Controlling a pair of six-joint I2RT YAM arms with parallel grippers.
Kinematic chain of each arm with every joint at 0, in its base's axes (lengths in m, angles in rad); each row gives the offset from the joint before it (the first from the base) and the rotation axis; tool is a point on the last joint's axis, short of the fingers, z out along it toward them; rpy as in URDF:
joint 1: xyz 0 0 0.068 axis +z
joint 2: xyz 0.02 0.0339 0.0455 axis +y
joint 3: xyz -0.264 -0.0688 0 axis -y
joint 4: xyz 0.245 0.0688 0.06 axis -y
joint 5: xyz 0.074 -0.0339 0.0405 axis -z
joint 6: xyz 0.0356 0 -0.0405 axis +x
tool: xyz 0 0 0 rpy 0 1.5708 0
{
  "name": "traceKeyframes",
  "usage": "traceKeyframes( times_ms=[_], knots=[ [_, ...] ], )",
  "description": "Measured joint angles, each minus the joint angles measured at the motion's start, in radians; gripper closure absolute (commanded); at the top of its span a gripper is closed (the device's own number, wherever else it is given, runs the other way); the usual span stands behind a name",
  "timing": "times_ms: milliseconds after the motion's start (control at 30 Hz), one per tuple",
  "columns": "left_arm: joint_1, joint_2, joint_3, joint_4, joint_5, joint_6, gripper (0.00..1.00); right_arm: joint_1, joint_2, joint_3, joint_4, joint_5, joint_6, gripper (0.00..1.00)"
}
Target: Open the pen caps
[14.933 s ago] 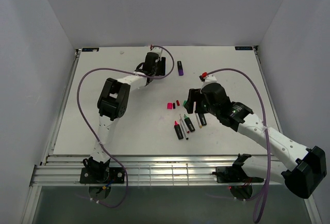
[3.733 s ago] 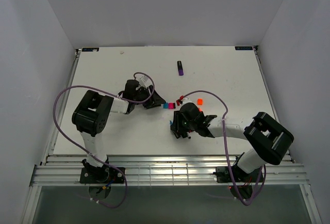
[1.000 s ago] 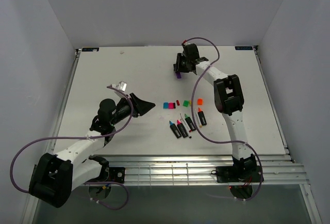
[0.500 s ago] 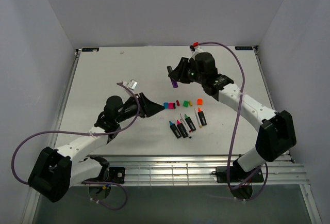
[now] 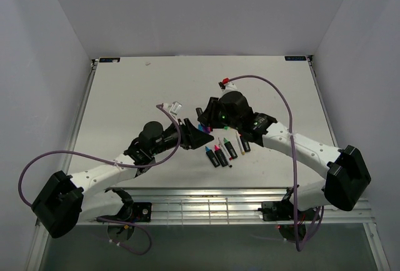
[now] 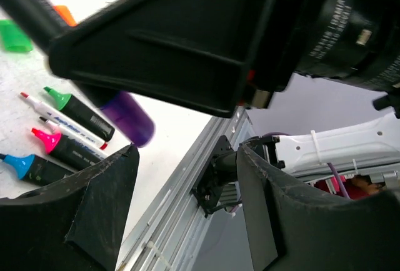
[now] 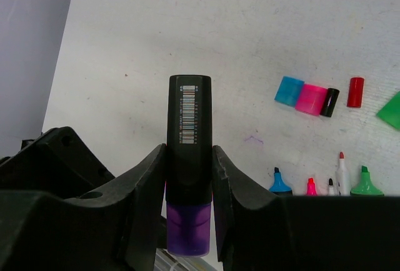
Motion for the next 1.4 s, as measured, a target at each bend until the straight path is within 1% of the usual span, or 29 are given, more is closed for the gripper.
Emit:
traceKeyframes(
  times_ms=[233, 533, 767, 1000, 1100, 1133, 1167, 1200, 1333, 1367, 1400],
  knots=[
    [-0.004, -0.001, -0.023, -0.052, -0.077, -0.003, 0.26, 0.030, -0.035, -0.029, -0.007, 0.052, 0.012, 0.92],
    [-0.008, 0.013, -0.023, -0.078, -0.125, 0.001, 0.28, 0.058, -0.042, -0.048, -0.009, 0.063, 0.022, 0.92],
    [-0.023, 0.034, -0.021, -0.091, -0.153, 0.000, 0.33, 0.061, -0.051, -0.075, -0.008, 0.063, 0.039, 0.92],
    [-0.038, 0.065, 0.005, -0.091, -0.161, -0.003, 0.42, 0.066, -0.053, -0.079, -0.006, 0.063, 0.047, 0.92],
    [-0.045, 0.072, 0.012, -0.091, -0.161, -0.004, 0.52, 0.066, -0.053, -0.080, -0.005, 0.063, 0.049, 0.92],
    [-0.046, 0.073, 0.013, -0.090, -0.161, -0.005, 0.59, 0.066, -0.053, -0.082, -0.003, 0.062, 0.049, 0.92],
    [-0.047, 0.073, 0.013, -0.090, -0.159, -0.005, 0.62, 0.066, -0.053, -0.084, -0.001, 0.063, 0.050, 0.92],
    [-0.050, 0.073, 0.013, -0.089, -0.158, -0.006, 0.62, 0.066, -0.053, -0.086, -0.001, 0.062, 0.050, 0.92],
    [-0.051, 0.070, 0.003, -0.099, -0.163, -0.008, 0.80, 0.065, -0.067, -0.097, 0.006, 0.069, 0.050, 0.92],
    [-0.050, 0.067, -0.003, -0.101, -0.166, -0.008, 0.86, 0.065, -0.076, -0.100, 0.005, 0.070, 0.050, 0.92],
    [-0.050, 0.062, -0.006, -0.099, -0.163, -0.005, 0.89, 0.066, -0.082, -0.100, 0.000, 0.069, 0.051, 0.92]
  ],
)
